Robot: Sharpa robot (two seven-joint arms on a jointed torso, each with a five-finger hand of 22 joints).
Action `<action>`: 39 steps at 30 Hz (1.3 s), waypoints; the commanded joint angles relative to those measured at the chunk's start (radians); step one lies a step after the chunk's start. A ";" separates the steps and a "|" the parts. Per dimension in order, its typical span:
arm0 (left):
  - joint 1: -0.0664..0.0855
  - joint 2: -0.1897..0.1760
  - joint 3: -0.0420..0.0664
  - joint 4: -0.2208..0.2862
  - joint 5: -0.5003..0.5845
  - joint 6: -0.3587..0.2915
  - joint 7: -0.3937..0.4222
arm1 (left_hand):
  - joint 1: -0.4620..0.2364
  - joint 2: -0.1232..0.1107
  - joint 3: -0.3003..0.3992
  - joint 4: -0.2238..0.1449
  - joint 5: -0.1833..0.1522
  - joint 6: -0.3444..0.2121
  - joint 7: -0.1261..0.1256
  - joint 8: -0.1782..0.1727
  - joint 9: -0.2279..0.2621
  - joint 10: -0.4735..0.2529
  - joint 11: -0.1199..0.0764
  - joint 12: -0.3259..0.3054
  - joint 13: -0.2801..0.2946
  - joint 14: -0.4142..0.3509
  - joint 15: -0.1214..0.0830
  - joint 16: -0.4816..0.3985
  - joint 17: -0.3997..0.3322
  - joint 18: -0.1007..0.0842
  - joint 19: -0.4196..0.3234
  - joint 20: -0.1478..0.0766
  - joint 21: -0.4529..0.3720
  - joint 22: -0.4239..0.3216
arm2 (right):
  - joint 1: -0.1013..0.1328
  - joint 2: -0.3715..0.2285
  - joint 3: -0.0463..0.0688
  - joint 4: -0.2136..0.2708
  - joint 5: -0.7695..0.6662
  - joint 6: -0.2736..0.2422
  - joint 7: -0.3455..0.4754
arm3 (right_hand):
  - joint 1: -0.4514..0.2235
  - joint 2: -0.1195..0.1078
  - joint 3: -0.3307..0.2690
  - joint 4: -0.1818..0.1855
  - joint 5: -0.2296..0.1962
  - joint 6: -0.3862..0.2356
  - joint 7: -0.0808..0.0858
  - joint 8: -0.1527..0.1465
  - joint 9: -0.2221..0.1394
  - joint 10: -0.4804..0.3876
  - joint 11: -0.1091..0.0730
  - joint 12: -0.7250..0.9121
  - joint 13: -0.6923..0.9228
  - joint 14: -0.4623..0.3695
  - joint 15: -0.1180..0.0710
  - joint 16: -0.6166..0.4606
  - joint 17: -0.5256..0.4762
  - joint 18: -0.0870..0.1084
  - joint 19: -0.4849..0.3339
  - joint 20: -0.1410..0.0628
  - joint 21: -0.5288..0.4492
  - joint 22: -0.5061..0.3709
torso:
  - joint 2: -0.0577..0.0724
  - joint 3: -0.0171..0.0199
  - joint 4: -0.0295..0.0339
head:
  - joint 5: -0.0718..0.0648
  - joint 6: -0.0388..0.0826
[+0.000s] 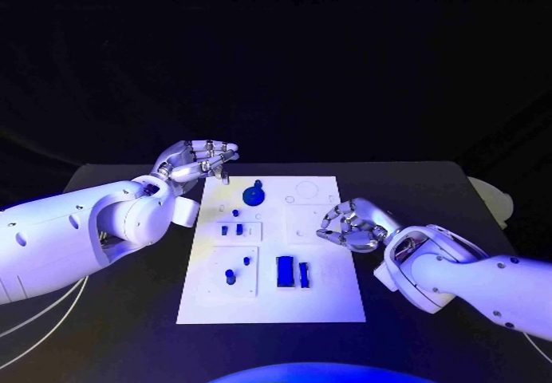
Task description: Assemble the parts on the task board
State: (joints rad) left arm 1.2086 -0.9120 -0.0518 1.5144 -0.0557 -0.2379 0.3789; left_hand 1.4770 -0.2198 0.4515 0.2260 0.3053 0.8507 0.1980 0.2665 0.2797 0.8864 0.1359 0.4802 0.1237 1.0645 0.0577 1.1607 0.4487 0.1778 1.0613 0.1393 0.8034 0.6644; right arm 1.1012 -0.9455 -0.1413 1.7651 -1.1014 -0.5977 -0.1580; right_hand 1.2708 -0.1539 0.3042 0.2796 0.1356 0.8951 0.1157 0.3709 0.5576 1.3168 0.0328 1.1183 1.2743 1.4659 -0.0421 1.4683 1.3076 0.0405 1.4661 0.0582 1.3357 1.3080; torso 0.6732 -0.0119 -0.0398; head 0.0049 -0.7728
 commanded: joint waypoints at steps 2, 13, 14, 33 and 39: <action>-0.009 0.026 0.000 -0.034 0.070 -0.027 0.036 | -0.025 -0.002 -0.012 0.015 -0.005 0.007 -0.008 0.004 0.002 0.016 -0.009 0.016 0.001 -0.024 -0.006 -0.005 -0.010 0.008 -0.020 0.000 -0.020 -0.010 | 0.032 0.022 0.000 -0.100 0.428 0.016 0.368 | 0.061 0.004 0.025 -0.016 -0.009 -0.052 0.027 -0.036 -0.009 -0.268 0.026 -0.418 -0.264 -0.090 0.027 -0.209 -0.270 0.084 -0.168 0.026 -0.446 0.035 | -0.033 -0.0117 -0.0025 | -0.008 0.041; -0.030 0.131 -0.001 -0.206 0.187 -0.077 0.100 | -0.048 -0.013 -0.048 0.057 -0.013 -0.033 -0.034 0.002 0.006 0.059 0.036 -0.150 -0.061 -0.273 0.081 -0.560 -0.244 -0.024 -0.276 0.110 -0.507 -0.324 | 0.088 0.168 0.011 -0.459 0.897 0.168 0.587 | 0.141 -0.016 0.133 -0.007 -0.029 -0.076 0.090 -0.115 -0.072 -0.350 0.091 -0.867 -0.765 -0.496 0.127 -0.927 -0.803 0.129 -0.495 0.127 -1.186 -0.465 | -0.068 -0.0105 -0.0038 | -0.012 0.118; -0.032 0.140 -0.001 -0.222 0.195 -0.079 0.105 | -0.048 -0.011 -0.055 0.056 -0.014 -0.038 -0.038 -0.001 0.002 0.055 0.043 -0.177 -0.060 -0.286 0.090 -0.599 -0.256 -0.021 -0.287 0.124 -0.545 -0.353 | 0.089 0.185 0.012 -0.488 0.917 0.179 0.596 | 0.141 -0.013 0.141 -0.009 -0.022 -0.087 0.090 -0.130 -0.082 -0.364 0.115 -0.904 -0.808 -0.547 0.149 -0.990 -0.837 0.134 -0.526 0.135 -1.230 -0.510 | -0.070 -0.0096 -0.0040 | -0.011 0.121; -0.063 0.180 0.007 -0.249 0.168 -0.146 0.097 | -0.698 0.220 -0.451 -0.226 -0.305 -0.851 -0.198 -0.266 -0.280 -0.886 -0.136 -0.480 -0.124 -1.064 -0.058 -1.161 -0.449 -0.178 -1.061 -0.139 -0.803 -0.664 | 0.067 0.249 0.033 -0.554 0.953 0.120 0.593 | -0.536 0.154 -0.304 -0.280 -0.136 -0.895 -0.116 -0.371 -0.558 -1.317 -0.033 -1.118 -1.274 -1.466 0.042 -1.468 -1.308 -0.040 -1.466 -0.058 -1.336 -1.308 | -0.107 0.0040 0.0254 | -0.007 0.156; -0.099 0.162 0.024 -0.132 0.125 -0.294 0.114 | -1.477 0.220 -0.451 -0.226 -0.305 -0.851 -0.198 -0.266 -0.280 -0.886 -0.136 -0.480 -0.124 -1.064 -0.058 -1.161 -0.449 -0.178 -1.061 -0.139 -0.803 -0.664 | 0.019 0.214 0.077 -0.406 1.014 0.000 0.628 | -1.271 0.154 -0.304 -0.280 -0.136 -0.895 -0.116 -0.371 -0.558 -1.317 -0.033 -1.118 -1.274 -1.466 0.042 -1.468 -1.308 -0.040 -1.466 -0.058 -1.336 -1.308 | -0.129 0.0119 0.0398 | -0.005 0.173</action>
State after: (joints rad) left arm 1.1162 -0.7499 -0.0289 1.3585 0.1121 -0.4171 0.4685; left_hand 0.5702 -0.0209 0.0393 0.0269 0.0323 0.0874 0.0162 0.0246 0.0267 0.1010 0.0164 0.0156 0.0071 0.0797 0.0184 0.0363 0.0126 0.0210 0.0800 0.0318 0.0105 0.0153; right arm 1.1283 -0.7253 -0.0654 1.3331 -0.1345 -0.5054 0.4300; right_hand 0.4582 -0.0142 0.0477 0.0217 0.0165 0.0913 0.0244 0.0187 0.0417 0.1304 0.0192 0.0106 0.0151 0.1066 0.0152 0.0256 0.0297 0.0293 0.0983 0.0271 0.0094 0.0408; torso 0.5571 -0.0046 -0.0089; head -0.0004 -0.6053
